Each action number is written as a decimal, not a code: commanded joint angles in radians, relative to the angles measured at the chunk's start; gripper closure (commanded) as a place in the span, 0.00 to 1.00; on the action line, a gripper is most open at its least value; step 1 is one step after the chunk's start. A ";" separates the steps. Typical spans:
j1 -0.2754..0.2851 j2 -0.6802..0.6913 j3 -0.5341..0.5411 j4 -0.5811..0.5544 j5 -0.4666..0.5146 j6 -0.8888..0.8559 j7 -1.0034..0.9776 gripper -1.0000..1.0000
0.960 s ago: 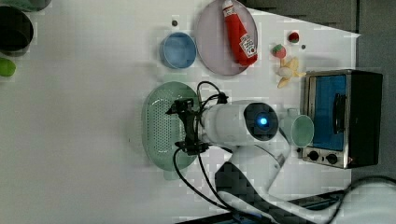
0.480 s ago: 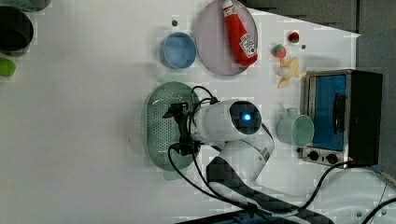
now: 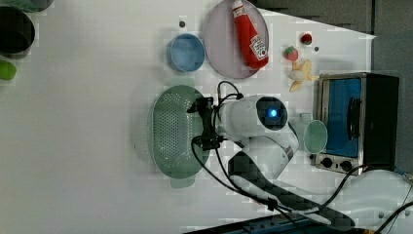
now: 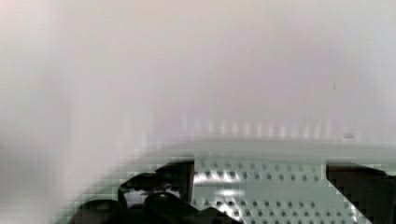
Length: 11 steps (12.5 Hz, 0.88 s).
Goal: Drag strainer left to right.
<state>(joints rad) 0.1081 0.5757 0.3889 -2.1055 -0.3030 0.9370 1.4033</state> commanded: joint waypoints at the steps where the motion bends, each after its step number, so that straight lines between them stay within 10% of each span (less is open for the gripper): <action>1: -0.015 -0.028 0.003 -0.001 0.000 0.010 0.058 0.00; 11: -0.103 -0.094 -0.025 -0.101 0.000 0.029 -0.008 0.00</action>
<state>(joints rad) 0.0598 0.5190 0.3623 -2.2070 -0.3086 0.9521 1.4160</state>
